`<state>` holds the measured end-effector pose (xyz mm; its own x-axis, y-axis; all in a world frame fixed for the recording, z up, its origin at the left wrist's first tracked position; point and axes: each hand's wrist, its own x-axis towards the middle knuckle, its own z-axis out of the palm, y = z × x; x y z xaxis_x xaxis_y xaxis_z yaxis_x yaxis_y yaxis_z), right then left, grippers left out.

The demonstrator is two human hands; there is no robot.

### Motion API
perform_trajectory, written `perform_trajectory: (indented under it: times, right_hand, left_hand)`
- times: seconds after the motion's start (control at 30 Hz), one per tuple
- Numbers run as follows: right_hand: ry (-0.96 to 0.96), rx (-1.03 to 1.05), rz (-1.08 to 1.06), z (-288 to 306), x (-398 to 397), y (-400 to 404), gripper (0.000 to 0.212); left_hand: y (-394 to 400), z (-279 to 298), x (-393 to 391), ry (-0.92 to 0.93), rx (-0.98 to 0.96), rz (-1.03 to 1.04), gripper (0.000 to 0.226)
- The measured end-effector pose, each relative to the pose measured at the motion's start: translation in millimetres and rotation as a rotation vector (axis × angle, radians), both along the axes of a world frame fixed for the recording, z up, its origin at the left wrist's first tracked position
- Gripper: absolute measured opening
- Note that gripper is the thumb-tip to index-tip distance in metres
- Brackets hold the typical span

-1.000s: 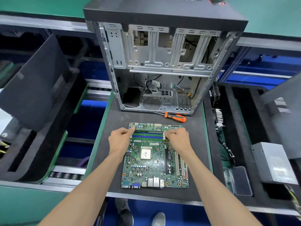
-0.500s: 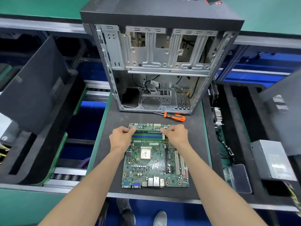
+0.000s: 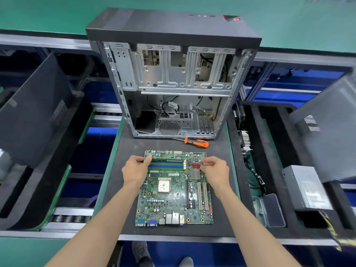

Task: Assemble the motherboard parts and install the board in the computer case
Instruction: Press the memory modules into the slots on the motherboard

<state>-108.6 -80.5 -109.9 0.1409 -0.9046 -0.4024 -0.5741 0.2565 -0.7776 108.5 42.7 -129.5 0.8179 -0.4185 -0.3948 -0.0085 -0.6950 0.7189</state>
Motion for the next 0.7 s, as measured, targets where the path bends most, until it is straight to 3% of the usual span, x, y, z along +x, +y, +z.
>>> perform_trajectory:
  times: [0.1,0.2,0.27,0.43,0.63,0.7]
  right_hand:
    - [0.187,-0.08,0.01,-4.2,-8.6,2.3,0.027]
    - [0.351,-0.08,0.098,-5.1,-16.9,9.1,0.013]
    - [0.412,-0.047,0.167,-3.9,-17.2,14.9,0.02]
    - [0.404,-0.031,0.209,1.2,-17.5,21.7,0.028]
    - [0.331,-0.04,0.244,2.2,-28.5,26.3,0.042]
    - [0.313,-0.051,0.26,2.0,-31.7,26.2,0.045]
  left_hand:
    - [9.0,-0.2,-2.5,0.016,0.077,-0.011,0.045]
    - [20.9,0.8,-8.9,0.029,0.155,-0.051,0.031]
    - [26.3,2.2,-15.5,0.009,0.191,-0.085,0.026]
    - [33.9,8.5,-26.2,-0.019,0.214,-0.143,0.049]
    - [26.7,10.0,-43.1,-0.125,0.302,-0.166,0.051]
    - [21.6,14.8,-54.8,-0.203,0.298,-0.14,0.063]
